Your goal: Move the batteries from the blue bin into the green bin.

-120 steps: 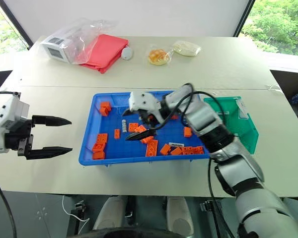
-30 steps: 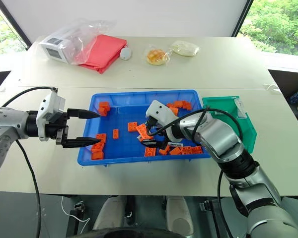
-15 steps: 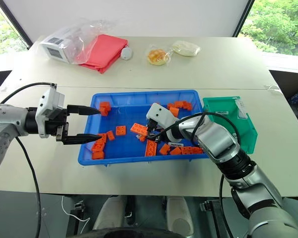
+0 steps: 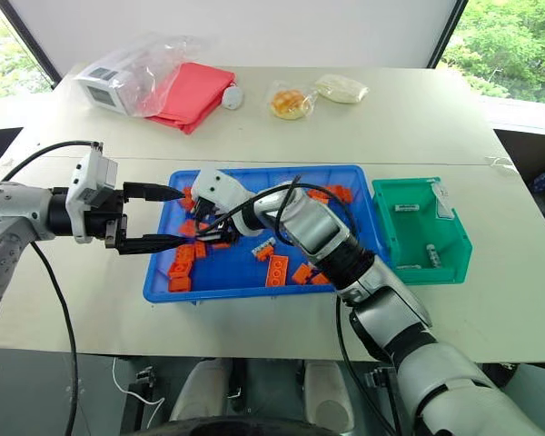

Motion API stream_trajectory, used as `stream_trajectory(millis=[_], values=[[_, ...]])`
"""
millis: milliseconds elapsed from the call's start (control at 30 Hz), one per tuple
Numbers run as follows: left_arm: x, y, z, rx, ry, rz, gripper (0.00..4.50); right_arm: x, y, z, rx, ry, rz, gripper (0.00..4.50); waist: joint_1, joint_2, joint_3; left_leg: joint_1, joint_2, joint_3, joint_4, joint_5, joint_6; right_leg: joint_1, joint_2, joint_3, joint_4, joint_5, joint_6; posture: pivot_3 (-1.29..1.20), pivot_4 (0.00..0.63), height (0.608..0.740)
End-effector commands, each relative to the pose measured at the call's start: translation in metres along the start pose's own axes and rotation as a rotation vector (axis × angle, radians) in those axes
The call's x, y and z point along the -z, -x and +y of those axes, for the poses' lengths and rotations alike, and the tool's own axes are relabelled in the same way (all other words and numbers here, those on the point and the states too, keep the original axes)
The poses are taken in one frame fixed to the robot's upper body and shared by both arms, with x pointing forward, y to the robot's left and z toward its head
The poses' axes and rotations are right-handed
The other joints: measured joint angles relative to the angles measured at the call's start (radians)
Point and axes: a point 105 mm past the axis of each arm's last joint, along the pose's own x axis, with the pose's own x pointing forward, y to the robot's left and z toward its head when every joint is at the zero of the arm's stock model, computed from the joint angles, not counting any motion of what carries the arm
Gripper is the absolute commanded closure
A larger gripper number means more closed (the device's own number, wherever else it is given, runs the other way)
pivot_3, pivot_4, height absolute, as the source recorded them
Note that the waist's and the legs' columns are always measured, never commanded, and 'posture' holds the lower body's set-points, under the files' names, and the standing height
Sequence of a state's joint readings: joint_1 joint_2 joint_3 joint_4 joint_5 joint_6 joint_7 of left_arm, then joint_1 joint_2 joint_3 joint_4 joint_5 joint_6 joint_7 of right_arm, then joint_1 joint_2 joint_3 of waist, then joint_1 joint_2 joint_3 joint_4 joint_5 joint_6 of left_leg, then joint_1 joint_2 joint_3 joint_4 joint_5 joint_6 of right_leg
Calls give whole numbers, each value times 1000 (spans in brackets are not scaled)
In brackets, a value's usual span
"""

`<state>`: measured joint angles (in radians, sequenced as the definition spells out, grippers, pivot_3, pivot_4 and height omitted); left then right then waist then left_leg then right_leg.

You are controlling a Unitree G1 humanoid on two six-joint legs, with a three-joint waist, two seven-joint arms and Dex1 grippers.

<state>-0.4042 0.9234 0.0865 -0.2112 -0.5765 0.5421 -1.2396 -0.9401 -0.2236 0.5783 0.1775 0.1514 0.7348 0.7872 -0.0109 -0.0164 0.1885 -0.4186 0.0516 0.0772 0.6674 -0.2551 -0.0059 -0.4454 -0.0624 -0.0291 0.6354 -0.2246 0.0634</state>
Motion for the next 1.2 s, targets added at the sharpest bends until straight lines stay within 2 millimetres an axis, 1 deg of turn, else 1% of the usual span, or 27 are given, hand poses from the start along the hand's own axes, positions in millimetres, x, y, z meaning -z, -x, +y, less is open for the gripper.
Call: stream_trajectory(millis=[33, 100, 167, 267, 333, 400, 567, 667, 767, 1000, 1200], values=[[-6, 4, -2, -9, -30, -9, 0, -12, 23, -13, -6, 141, -3, 70, 0, 0, 0, 0, 0, 0, 0, 0, 0, 0, 0, 0, -1, 0, 0, 0, 150, 734], [-5, 4, -3, -15, -28, -10, 0, -2, 36, -13, -49, 176, 39, 70, 1, 0, 0, -1, 0, 0, 0, 0, 0, 1, 0, 0, -1, 0, 0, 0, 150, 734], [-6, 4, -3, -20, -27, -14, 0, 8, 46, -5, -105, 190, 72, 70, -2, 0, 0, 0, 0, 0, 0, 0, 0, 0, 0, 0, -1, 0, 0, 0, 150, 734], [-6, 4, -3, -22, -27, -17, 0, 19, 54, 4, -161, 198, 103, 70, -7, 0, 0, 0, 1, -1, -1, 0, 0, 0, 1, -1, 0, 0, 0, 0, 150, 734], [-7, 3, -3, -25, -27, -19, 0, 30, 57, 9, -181, 206, 128, 70, -9, 0, 0, 1, 2, -1, -1, 0, 0, 0, 3, -1, 1, 0, 0, 0, 150, 734], [-7, 3, -2, -27, -29, -20, 0, 36, 57, 9, -173, 205, 140, 70, -7, 0, 0, 3, 3, -1, -1, 0, 0, 0, 4, -1, 3, 0, 0, 0, 150, 734], [-8, 2, -2, -26, -33, -21, 0, 45, 50, -6, -81, 176, 151, 70, -6, -1, 0, 4, 2, 0, 0, 0, -1, 0, 3, 0, 4, 0, 0, 0, 150, 734], [-9, 2, -1, -26, -36, -23, 0, 56, 49, -14, -45, 174, 173, 70, -3, -1, 0, 4, 2, 0, 0, 0, -1, 0, 3, 0, 4, 0, 0, 0, 150, 734], [-10, 1, 0, -24, -39, -25, 0, 63, 48, -15, -40, 185, 191, 70, -2, -1, 0, 4, 2, 0, 0, 0, -1, 0, 3, 0, 4, 0, 0, 0, 150, 734], [-11, -1, 0, -19, -43, -28, 0, 70, 45, -19, -15, 206, 206, 70, -3, -1, 0, 5, 2, 0, -1, 0, -1, 1, 3, 0, 4, 0, 0, 0, 150, 734], [-9, 0, -1, -18, -44, -25, 0, 65, 41, -15, -26, 174, 184, 70, -4, -1, 0, 7, 2, 0, -1, 0, -1, 2, 3, 0, 5, 0, 0, 0, 150, 734]])
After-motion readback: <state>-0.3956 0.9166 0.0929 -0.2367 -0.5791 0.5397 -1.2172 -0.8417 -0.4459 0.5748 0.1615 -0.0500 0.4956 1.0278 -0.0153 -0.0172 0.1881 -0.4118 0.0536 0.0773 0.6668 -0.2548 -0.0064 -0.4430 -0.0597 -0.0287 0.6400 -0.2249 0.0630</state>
